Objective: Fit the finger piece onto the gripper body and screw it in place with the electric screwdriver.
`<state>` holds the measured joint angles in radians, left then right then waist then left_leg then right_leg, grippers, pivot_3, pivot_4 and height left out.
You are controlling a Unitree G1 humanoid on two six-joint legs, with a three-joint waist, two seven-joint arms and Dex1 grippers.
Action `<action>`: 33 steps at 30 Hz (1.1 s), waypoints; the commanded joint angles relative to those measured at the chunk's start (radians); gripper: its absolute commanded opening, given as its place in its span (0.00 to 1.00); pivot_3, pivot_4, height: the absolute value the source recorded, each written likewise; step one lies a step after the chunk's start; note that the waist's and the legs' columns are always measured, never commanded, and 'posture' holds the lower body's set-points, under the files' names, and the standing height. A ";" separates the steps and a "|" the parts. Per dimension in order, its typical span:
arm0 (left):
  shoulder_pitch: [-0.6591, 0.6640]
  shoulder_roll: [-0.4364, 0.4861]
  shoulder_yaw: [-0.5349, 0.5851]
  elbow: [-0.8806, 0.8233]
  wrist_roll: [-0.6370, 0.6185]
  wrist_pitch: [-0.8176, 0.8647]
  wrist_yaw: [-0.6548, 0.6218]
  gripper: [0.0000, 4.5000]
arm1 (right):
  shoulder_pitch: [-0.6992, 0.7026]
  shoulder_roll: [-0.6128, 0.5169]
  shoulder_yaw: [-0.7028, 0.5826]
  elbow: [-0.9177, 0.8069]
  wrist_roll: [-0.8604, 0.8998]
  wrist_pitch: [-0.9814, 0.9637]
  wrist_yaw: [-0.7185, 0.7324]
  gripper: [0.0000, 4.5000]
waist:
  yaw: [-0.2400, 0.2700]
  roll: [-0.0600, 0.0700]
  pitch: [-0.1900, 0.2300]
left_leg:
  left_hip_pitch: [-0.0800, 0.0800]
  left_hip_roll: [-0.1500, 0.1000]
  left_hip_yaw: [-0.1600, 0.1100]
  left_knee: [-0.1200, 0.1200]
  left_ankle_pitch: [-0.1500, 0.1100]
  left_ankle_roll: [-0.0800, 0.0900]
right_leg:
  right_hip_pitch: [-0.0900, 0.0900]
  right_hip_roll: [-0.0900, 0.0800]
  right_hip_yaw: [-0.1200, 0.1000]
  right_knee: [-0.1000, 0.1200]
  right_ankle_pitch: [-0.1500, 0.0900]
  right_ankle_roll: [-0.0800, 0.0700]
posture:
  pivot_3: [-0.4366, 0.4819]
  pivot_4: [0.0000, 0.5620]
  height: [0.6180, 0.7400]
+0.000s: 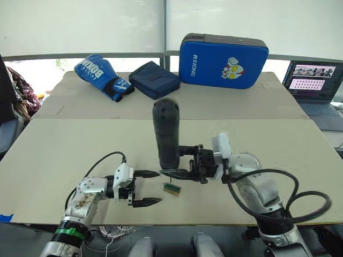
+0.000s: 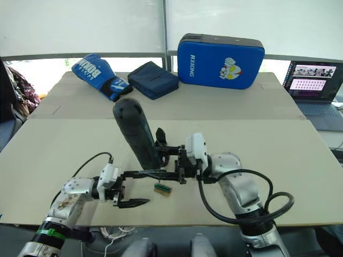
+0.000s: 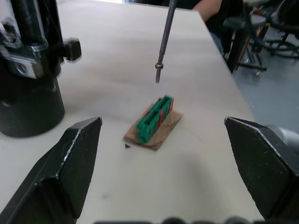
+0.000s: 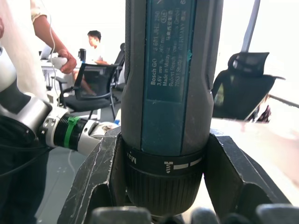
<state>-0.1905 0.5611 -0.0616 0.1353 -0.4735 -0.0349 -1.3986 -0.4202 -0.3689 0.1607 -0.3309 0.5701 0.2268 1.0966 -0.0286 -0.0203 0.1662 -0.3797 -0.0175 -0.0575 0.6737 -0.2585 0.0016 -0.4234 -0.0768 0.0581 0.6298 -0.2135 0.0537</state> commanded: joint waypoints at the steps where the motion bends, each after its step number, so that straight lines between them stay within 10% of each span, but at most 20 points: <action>1: 0.008 0.042 0.065 -0.084 -0.074 0.067 -0.005 0.99 | -0.030 -0.026 -0.072 -0.094 0.076 0.034 -0.032 0.43 | 0.000 0.000 0.001 | 0.000 0.000 0.000 0.000 0.000 0.000 | 0.000 0.000 0.000 0.000 0.000 0.000 | 0.48 0.27 1.00; 16: 0.001 0.150 0.255 -0.098 -0.133 0.154 0.041 0.99 | -0.029 -0.214 -0.287 -0.169 0.210 0.138 -0.110 0.43 | 0.003 -0.001 0.002 | -0.001 0.000 0.001 0.000 0.000 0.000 | 0.000 0.000 0.000 -0.001 0.000 0.000 | 0.48 0.27 1.00; 33: -0.124 -0.081 0.021 0.018 0.185 0.103 0.345 0.99 | -0.190 -0.165 -0.251 -0.132 0.243 0.172 -0.136 0.43 | 0.013 -0.001 0.002 | -0.003 0.000 0.001 0.000 0.000 0.000 | -0.001 0.000 0.000 -0.001 0.000 0.000 | 0.48 0.27 1.00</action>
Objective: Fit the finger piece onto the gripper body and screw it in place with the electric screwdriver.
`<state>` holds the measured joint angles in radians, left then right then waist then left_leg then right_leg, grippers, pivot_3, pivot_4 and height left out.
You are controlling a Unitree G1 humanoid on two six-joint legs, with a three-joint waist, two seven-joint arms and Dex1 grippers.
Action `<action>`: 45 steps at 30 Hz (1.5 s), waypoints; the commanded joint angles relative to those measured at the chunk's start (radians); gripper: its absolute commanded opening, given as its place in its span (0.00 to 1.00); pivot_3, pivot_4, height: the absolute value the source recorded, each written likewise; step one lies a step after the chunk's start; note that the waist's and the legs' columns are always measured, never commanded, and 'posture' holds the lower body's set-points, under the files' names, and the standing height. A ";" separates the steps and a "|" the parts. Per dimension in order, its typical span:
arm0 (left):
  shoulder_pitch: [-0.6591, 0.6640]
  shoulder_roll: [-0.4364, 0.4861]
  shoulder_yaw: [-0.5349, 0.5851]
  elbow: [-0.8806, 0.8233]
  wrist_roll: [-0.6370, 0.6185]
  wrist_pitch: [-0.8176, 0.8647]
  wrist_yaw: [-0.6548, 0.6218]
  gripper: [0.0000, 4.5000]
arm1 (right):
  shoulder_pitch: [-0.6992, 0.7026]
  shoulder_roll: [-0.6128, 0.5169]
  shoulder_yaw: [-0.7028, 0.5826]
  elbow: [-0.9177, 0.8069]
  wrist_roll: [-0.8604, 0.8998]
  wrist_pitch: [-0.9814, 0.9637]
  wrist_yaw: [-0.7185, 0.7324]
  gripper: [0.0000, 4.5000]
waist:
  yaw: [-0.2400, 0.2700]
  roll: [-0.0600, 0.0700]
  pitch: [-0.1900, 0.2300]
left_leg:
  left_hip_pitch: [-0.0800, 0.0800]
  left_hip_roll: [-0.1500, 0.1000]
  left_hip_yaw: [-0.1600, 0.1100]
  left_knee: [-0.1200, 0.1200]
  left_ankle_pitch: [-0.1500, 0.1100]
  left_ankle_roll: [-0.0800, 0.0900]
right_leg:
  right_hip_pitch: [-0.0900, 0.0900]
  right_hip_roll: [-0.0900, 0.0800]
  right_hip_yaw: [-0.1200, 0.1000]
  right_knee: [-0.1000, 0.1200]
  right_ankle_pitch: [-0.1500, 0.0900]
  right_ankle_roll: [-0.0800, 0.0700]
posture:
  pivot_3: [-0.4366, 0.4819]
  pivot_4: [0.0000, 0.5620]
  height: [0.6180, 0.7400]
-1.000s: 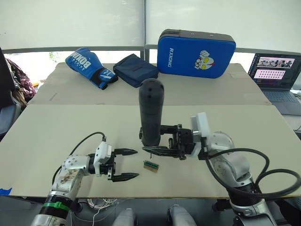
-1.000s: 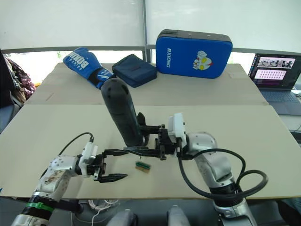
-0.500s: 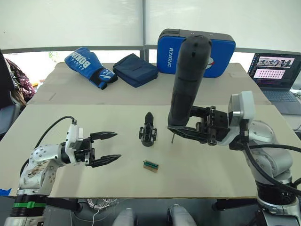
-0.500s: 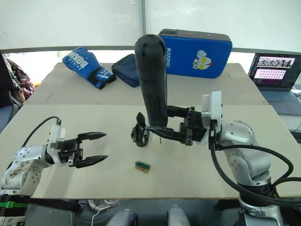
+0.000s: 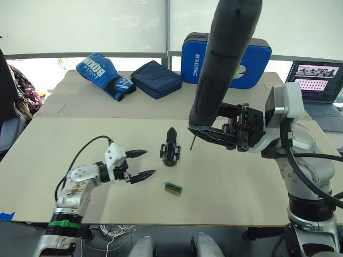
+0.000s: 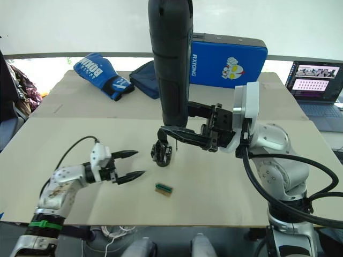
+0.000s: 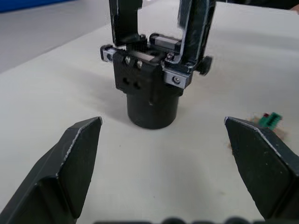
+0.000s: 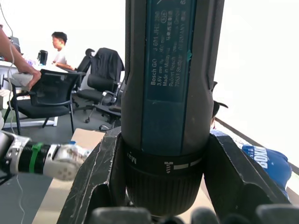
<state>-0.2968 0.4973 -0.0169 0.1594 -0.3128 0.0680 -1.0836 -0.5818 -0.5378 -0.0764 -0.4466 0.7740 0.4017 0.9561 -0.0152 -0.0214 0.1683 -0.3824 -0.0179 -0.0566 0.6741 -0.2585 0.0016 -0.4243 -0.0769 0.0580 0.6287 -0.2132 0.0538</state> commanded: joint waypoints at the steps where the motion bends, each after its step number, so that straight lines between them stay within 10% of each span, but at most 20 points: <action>1: -0.022 -0.031 -0.038 0.000 0.034 -0.004 0.039 0.99 | -0.030 0.003 -0.013 -0.016 0.040 -0.002 0.007 0.43 | 0.000 0.000 0.000 | 0.000 0.000 0.000 0.000 0.000 0.000 | 0.000 0.000 0.000 0.000 0.000 0.000 | 0.48 0.27 1.00; 31: -0.170 -0.244 -0.142 0.319 0.192 -0.139 0.182 0.99 | 0.004 -0.014 -0.012 -0.047 0.024 0.004 -0.016 0.43 | 0.016 0.000 0.000 | -0.001 -0.002 0.000 0.003 0.000 0.000 | 0.001 -0.001 0.000 0.001 0.000 0.001 | 0.48 0.27 1.00; 37: -0.172 -0.242 -0.151 0.320 0.168 -0.140 0.116 0.51 | 0.007 -0.021 -0.016 -0.049 0.026 0.004 -0.013 0.43 | 0.016 0.000 0.000 | 0.000 -0.002 0.000 0.003 0.000 0.000 | 0.001 -0.001 0.000 0.001 0.000 0.001 | 0.48 0.27 1.00; 45: -0.261 -0.194 -0.125 0.465 0.115 -0.275 -0.120 0.51 | 0.016 -0.047 -0.026 -0.051 0.040 0.013 -0.002 0.43 | 0.012 0.000 0.000 | -0.001 -0.001 0.000 0.003 0.000 0.000 | 0.001 0.000 0.000 0.000 0.000 0.001 | 0.48 0.27 1.00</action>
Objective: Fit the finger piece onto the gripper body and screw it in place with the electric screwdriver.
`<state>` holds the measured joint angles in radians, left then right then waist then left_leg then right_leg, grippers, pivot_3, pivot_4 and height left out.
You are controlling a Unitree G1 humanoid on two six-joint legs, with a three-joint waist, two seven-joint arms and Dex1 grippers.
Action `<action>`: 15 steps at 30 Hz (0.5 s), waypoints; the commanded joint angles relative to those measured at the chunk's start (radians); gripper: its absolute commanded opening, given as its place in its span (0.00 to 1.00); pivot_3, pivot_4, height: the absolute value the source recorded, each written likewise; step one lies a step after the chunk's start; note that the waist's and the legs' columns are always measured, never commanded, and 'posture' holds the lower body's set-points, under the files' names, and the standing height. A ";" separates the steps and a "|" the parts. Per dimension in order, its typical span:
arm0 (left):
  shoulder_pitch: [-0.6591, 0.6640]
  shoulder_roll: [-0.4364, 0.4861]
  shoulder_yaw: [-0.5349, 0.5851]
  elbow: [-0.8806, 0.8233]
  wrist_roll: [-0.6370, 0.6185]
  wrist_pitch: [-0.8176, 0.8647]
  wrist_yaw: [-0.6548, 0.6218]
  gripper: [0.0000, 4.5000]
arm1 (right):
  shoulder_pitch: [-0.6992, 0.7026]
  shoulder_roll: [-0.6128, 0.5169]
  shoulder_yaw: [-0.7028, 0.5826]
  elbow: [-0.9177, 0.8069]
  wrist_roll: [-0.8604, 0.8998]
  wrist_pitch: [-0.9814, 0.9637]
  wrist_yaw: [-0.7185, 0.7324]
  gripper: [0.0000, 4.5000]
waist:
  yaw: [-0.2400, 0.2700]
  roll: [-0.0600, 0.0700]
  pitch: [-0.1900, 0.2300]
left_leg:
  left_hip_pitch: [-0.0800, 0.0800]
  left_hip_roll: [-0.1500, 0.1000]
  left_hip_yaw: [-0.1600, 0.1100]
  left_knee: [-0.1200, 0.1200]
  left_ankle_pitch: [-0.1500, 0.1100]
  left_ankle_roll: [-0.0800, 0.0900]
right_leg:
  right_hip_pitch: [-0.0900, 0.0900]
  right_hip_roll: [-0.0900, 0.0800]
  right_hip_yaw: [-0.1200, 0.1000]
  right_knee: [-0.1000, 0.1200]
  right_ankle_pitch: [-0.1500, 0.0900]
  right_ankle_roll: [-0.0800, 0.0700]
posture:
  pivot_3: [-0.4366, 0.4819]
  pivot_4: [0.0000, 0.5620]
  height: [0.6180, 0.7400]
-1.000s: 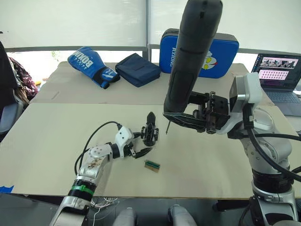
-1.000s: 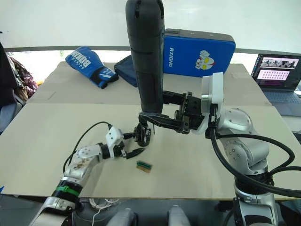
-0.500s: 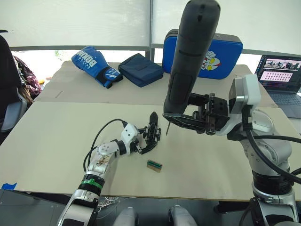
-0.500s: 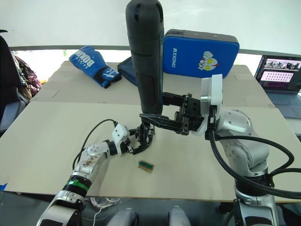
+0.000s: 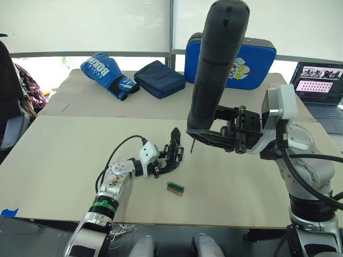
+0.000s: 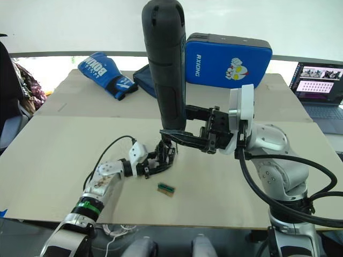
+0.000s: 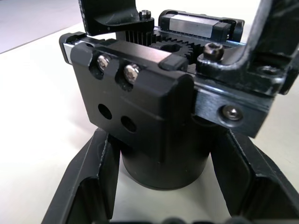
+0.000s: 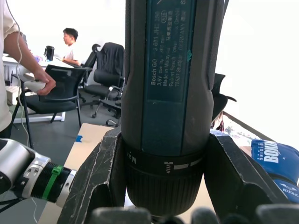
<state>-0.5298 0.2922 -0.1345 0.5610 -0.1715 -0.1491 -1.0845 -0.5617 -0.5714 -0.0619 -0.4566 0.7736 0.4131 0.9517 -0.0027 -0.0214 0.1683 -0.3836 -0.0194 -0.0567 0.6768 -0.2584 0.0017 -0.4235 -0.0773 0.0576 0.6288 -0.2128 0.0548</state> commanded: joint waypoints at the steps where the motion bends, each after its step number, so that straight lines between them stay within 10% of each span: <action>1: -0.045 0.016 -0.008 0.096 -0.018 -0.085 -0.137 0.51 | -0.002 -0.018 -0.042 -0.041 0.043 0.003 0.004 0.43 | -0.002 0.000 0.000 | 0.000 0.000 0.000 0.000 0.000 0.000 | 0.000 0.000 0.000 0.000 0.000 0.000 | 0.48 0.27 1.00; 11: -0.157 0.005 0.006 0.361 0.029 -0.220 -0.179 0.51 | 0.014 -0.041 -0.045 -0.057 0.067 0.014 -0.007 0.43 | -0.007 0.000 0.000 | 0.000 0.000 0.000 0.000 0.000 0.000 | 0.000 0.000 0.000 0.000 0.000 0.000 | 0.48 0.27 1.00; 15: -0.140 0.005 0.028 0.328 0.014 -0.201 -0.156 0.91 | 0.016 -0.043 -0.047 -0.061 0.072 0.018 -0.014 0.43 | -0.008 0.000 0.000 | 0.000 0.000 0.000 0.001 0.000 0.000 | 0.001 0.000 0.000 0.001 0.000 0.000 | 0.48 0.27 1.00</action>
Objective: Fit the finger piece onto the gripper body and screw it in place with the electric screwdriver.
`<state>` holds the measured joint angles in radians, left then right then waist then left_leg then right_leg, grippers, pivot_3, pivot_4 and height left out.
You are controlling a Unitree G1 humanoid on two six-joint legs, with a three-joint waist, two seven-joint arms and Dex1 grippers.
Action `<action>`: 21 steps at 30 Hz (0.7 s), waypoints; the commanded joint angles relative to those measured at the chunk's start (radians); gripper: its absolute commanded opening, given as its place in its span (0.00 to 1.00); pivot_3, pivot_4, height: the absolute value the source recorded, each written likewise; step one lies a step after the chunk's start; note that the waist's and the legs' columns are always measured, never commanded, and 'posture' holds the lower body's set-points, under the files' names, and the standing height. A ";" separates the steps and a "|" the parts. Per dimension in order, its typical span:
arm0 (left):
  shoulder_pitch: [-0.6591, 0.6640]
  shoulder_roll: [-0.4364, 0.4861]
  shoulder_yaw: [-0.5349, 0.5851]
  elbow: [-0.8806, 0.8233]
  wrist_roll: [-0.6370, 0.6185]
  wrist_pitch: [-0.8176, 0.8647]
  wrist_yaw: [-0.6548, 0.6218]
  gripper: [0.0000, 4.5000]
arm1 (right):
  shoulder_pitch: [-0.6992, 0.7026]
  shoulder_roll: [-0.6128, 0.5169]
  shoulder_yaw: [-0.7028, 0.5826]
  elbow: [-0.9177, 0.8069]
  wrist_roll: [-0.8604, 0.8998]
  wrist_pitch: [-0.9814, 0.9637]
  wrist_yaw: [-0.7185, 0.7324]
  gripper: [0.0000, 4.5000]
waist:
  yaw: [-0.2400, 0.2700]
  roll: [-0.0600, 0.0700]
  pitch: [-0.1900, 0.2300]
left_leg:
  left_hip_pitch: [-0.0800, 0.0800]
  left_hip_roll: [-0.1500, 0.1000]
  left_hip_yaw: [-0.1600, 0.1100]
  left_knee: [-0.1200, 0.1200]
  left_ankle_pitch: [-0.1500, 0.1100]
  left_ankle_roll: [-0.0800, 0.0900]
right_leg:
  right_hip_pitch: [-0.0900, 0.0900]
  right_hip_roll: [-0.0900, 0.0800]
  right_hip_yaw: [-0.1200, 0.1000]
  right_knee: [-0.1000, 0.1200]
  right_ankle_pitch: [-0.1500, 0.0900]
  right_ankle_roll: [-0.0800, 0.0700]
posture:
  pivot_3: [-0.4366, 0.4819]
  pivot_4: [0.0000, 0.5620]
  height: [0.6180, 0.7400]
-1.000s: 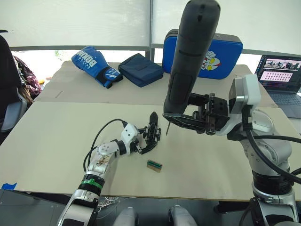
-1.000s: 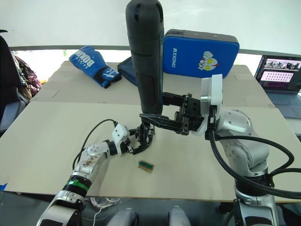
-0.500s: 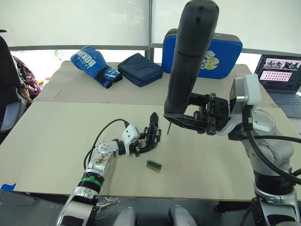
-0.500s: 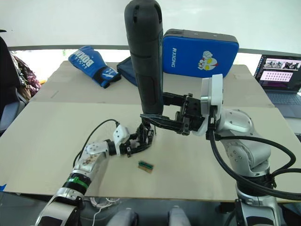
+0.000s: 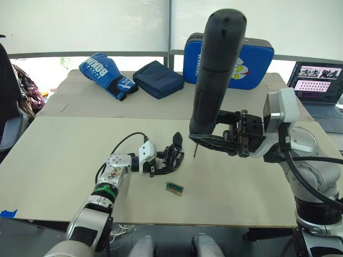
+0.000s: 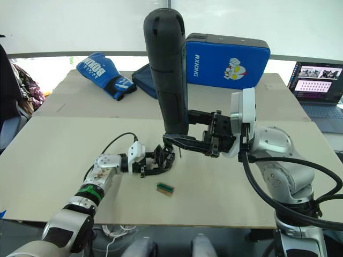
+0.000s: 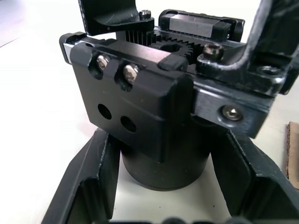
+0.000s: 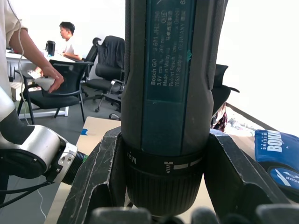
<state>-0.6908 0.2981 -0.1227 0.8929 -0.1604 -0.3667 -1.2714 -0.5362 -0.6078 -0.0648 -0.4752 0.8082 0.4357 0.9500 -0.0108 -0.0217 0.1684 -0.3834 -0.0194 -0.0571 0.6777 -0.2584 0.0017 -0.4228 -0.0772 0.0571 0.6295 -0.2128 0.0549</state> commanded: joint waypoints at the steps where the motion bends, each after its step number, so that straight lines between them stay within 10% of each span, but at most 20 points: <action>1: 0.033 0.003 0.020 -0.029 0.002 0.016 0.040 0.98 | -0.008 -0.007 -0.045 -0.043 0.038 -0.003 -0.012 0.43 | -0.001 0.000 0.000 | 0.000 0.000 0.000 0.000 0.000 0.000 | 0.000 0.000 0.000 0.000 0.000 0.000 | 0.48 0.27 1.00; 21: 0.301 -0.030 -0.046 -0.499 0.035 0.294 0.308 0.98 | -0.013 -0.001 -0.038 -0.029 0.035 0.002 -0.003 0.43 | 0.005 0.000 0.000 | 0.001 0.000 0.000 -0.001 0.000 0.000 | 0.000 0.000 0.000 0.000 0.000 0.000 | 0.48 0.27 1.00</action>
<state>-0.3975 0.2796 -0.1282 0.3852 -0.1406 -0.1091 -0.9563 -0.5271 -0.6097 -0.0681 -0.4819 0.8099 0.4463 0.9504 -0.0060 -0.0213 0.1681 -0.3825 -0.0193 -0.0573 0.6771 -0.2586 0.0020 -0.4223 -0.0776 0.0574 0.6293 -0.2128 0.0549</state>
